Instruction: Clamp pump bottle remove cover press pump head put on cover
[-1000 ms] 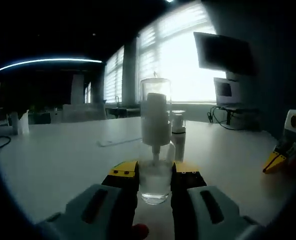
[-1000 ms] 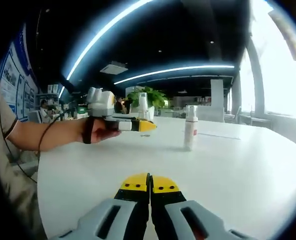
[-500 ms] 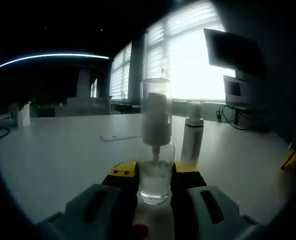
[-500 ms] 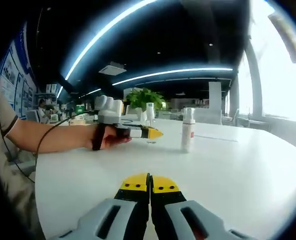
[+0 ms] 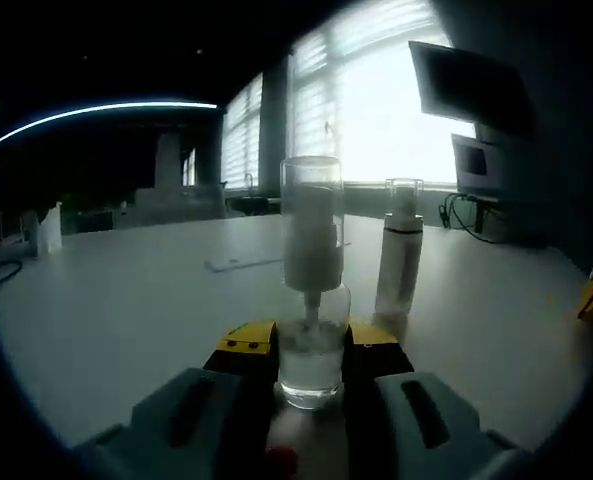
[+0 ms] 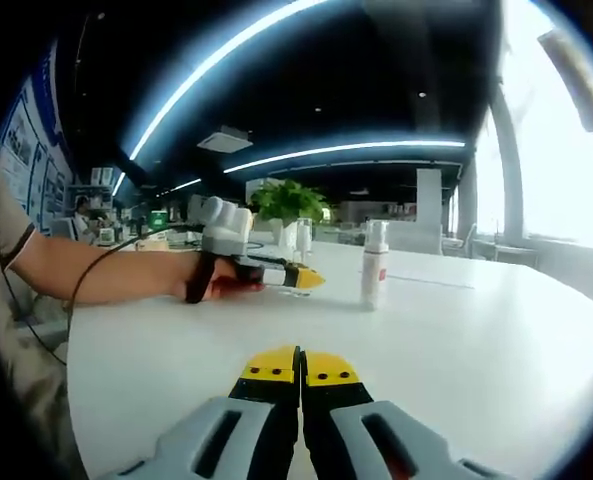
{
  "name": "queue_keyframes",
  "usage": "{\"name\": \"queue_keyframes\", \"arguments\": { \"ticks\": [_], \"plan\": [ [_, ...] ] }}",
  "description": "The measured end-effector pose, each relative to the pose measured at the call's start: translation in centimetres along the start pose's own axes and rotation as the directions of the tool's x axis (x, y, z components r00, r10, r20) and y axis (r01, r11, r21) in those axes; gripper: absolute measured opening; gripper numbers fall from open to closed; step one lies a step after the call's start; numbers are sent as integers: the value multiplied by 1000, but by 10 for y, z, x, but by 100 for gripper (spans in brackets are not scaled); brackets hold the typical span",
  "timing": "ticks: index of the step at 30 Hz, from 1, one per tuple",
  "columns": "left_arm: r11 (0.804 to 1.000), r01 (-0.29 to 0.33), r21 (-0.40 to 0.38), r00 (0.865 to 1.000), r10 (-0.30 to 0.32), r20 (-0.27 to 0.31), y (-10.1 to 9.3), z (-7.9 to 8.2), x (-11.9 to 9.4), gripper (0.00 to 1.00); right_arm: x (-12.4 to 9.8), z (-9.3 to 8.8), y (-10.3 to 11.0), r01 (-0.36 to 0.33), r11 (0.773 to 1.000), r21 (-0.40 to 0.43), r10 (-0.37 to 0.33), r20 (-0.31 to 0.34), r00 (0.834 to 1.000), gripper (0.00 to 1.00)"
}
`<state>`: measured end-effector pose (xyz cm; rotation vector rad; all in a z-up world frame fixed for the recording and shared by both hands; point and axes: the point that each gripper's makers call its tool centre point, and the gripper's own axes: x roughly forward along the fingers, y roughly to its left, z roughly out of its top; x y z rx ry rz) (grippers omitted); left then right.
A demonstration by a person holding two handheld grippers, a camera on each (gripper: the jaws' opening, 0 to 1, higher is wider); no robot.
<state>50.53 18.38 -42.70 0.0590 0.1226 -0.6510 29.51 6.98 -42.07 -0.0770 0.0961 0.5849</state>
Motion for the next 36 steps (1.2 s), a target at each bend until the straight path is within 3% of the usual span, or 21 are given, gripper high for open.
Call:
{"name": "queue_keyframes", "arguments": {
  "ticks": [19,28,36],
  "plan": [
    [999,7,32,1000,-7,15,-1,2,-2,20,-1,2,2,-7,1000,1,7,9,1000,0],
    [1000,-10,12,1000,9,16,5,1,-2,20,-1,2,3,-7,1000,-1,7,10,1000,0],
    [999,16,-34,1000,-15,27,-4,4,-8,19,-2,4,0,-5,1000,14,4,24,1000,0]
  ]
}}
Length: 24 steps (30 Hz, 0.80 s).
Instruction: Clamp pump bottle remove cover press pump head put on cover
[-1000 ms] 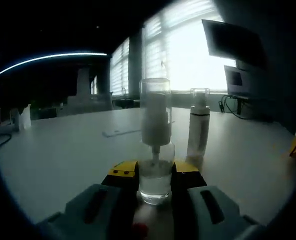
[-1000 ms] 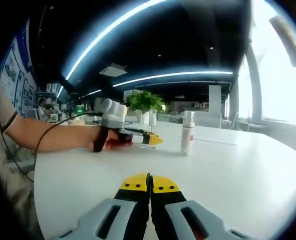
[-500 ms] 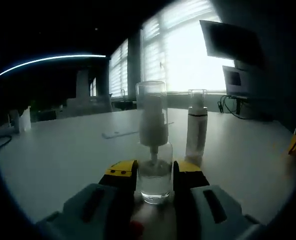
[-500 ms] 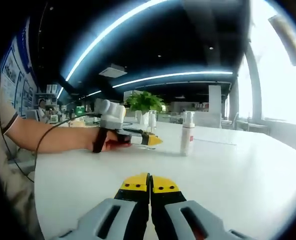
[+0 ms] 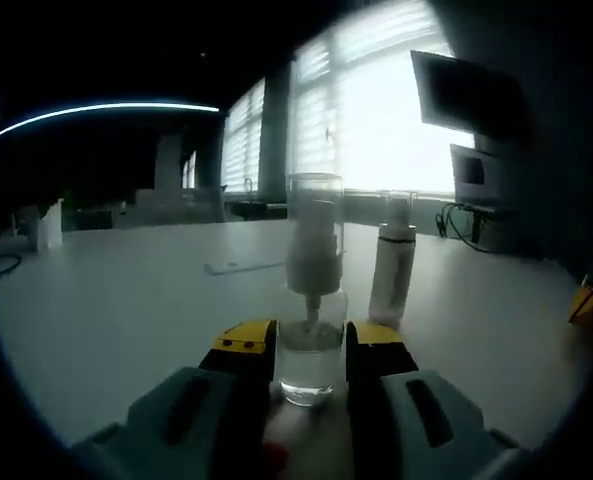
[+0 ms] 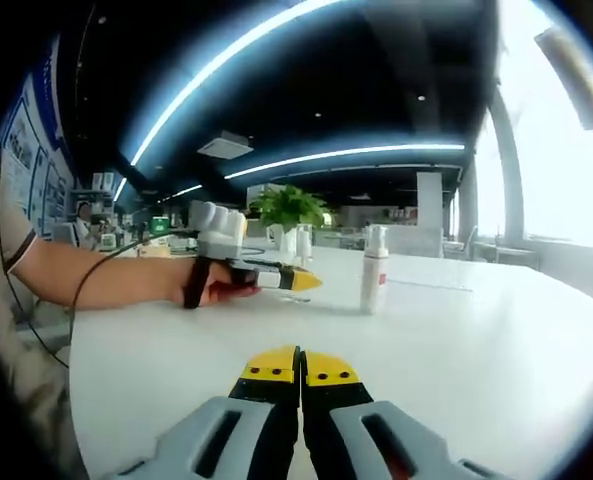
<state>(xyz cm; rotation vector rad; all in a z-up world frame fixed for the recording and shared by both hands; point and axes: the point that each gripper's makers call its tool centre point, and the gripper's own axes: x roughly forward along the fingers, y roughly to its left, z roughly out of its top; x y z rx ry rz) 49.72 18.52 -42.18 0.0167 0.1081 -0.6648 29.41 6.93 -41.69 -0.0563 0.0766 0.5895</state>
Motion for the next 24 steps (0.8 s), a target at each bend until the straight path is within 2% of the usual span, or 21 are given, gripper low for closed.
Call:
{"name": "queue_keyframes", "arguments": {
  "ticks": [1,7,15,20,24],
  "plan": [
    [1000,-13,17,1000,13,-8,2,-2,-1,20,0,0,0,1,1000,-1,-1,1,1000,0],
    [1000,-31,2,999,31,-3,10,0,-8,20,0,0,0,-3,1000,-9,3,2,1000,0],
    [1000,-7,-9,1000,7,-4,4,0,-26,21,0,0,0,-4,1000,-11,4,0,1000,0],
    [1000,10,-6,1000,-10,9,-4,7,-44,21,0,-1,-1,-3,1000,-14,3,-2,1000,0],
    [1000,15,-3,999,-15,33,-10,21,-66,21,0,-1,-1,-3,1000,-18,3,-4,1000,0]
  ]
}}
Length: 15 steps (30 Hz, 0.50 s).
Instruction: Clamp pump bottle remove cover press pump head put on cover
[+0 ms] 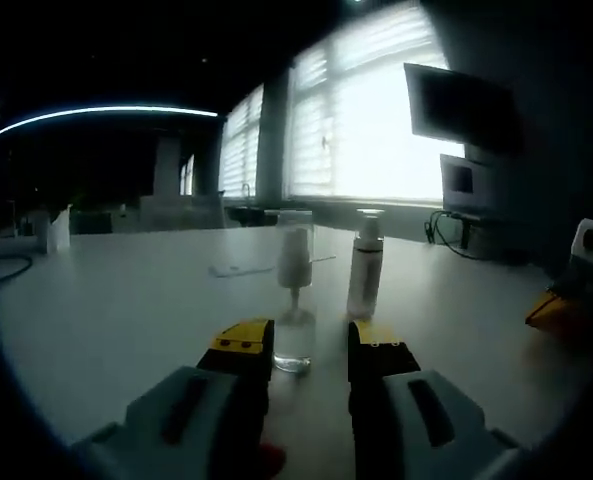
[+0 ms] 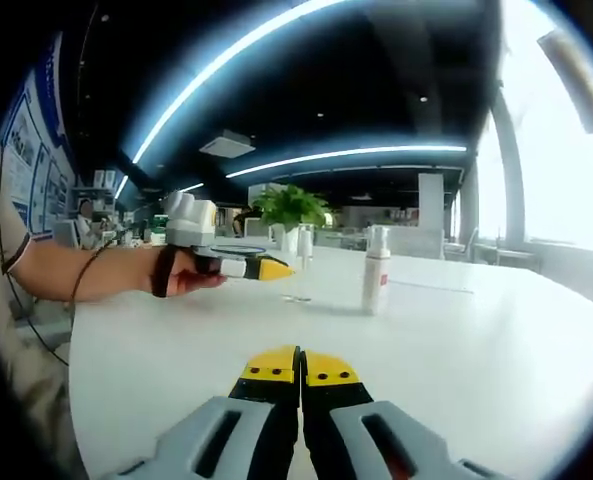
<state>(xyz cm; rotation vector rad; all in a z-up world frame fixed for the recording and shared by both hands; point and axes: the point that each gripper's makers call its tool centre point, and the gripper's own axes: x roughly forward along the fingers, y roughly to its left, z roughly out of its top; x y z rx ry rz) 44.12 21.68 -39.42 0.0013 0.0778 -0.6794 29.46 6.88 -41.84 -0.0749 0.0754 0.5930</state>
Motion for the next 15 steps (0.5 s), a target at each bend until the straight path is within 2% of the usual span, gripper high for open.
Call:
{"name": "queue_keyframes", "arguments": {
  "ticks": [6,8,15],
  "plan": [
    [1000,-2,19,999,2,41,-24,14,-36,20,0,0,0,0,1000,-3,0,-1,1000,0],
    [999,-10,49,998,7,58,-19,19,-42,20,0,0,2,-2,1000,-4,2,-2,1000,0],
    [999,-2,47,996,-2,88,-35,22,-72,19,0,0,3,-3,1000,-2,3,-4,1000,0]
  ]
}}
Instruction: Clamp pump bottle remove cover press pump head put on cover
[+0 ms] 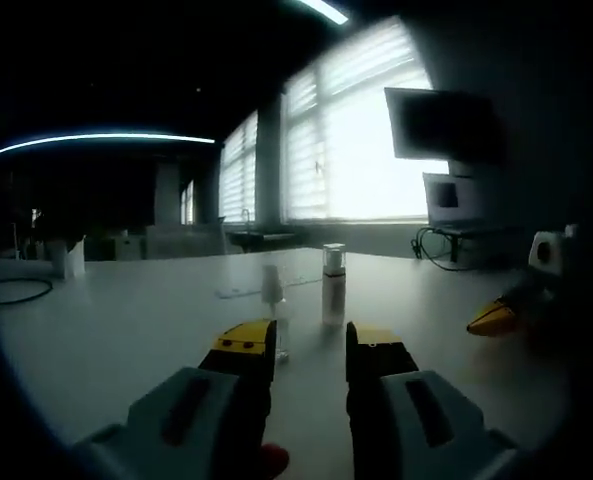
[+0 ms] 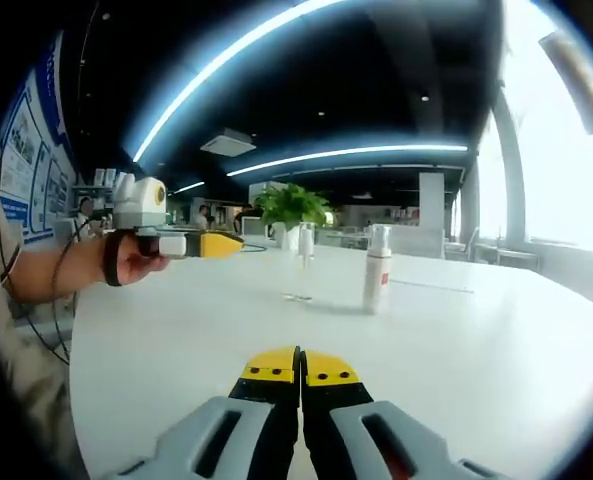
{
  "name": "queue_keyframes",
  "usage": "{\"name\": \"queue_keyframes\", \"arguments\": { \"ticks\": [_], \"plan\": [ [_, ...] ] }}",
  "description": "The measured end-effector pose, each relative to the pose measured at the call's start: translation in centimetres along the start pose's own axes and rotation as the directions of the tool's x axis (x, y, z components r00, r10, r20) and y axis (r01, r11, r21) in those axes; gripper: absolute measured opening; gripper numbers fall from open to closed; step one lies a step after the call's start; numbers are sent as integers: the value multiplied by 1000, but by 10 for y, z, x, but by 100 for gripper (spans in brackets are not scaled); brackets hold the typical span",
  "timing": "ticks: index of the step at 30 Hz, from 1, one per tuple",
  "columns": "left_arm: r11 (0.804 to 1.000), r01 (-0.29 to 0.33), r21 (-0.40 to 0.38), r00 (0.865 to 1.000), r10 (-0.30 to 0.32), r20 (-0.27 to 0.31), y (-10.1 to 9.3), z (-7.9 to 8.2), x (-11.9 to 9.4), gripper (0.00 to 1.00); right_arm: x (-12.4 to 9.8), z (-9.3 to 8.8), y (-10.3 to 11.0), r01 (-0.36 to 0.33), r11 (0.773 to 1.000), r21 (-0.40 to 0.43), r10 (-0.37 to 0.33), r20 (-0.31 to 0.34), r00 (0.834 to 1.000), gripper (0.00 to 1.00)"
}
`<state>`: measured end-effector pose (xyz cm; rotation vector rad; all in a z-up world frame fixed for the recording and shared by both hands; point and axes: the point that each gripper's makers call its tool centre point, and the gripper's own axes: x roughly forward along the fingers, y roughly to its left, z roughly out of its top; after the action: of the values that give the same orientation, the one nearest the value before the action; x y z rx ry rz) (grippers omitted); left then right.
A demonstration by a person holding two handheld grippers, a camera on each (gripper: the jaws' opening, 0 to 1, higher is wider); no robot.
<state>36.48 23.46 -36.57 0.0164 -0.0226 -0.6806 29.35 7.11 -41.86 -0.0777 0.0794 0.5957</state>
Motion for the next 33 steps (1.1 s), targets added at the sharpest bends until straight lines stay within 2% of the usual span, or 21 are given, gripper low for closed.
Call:
{"name": "queue_keyframes", "arguments": {
  "ticks": [3,9,13,15,18,21,24,33],
  "plan": [
    [1000,-9,18,1000,9,7,-2,1,-14,18,0,0,0,-2,1000,0,2,-1,1000,0],
    [1000,-6,-14,1000,6,4,-13,-2,-39,16,0,-1,1,-5,1000,-1,5,-5,1000,0],
    [1000,-8,-17,1000,7,-26,-5,-12,-47,14,0,-3,1,-6,1000,-1,6,-16,1000,0],
    [1000,-4,-29,999,3,-36,-8,-17,-51,13,0,-2,2,-6,1000,-8,6,-16,1000,0],
    [999,-5,-41,999,4,-43,-7,-23,-56,12,0,-2,4,-7,1000,-11,7,-20,1000,0],
    [994,7,-105,999,-10,-34,-5,-25,-57,12,0,-3,4,-10,1000,-13,10,-24,1000,0],
    [998,-5,-65,999,2,-41,1,-28,-58,12,0,-4,5,-16,1000,-21,15,-30,999,0],
    [998,29,-50,998,-32,-57,10,-41,-58,10,1,-6,4,-12,999,-30,11,-34,999,0]
  ]
}}
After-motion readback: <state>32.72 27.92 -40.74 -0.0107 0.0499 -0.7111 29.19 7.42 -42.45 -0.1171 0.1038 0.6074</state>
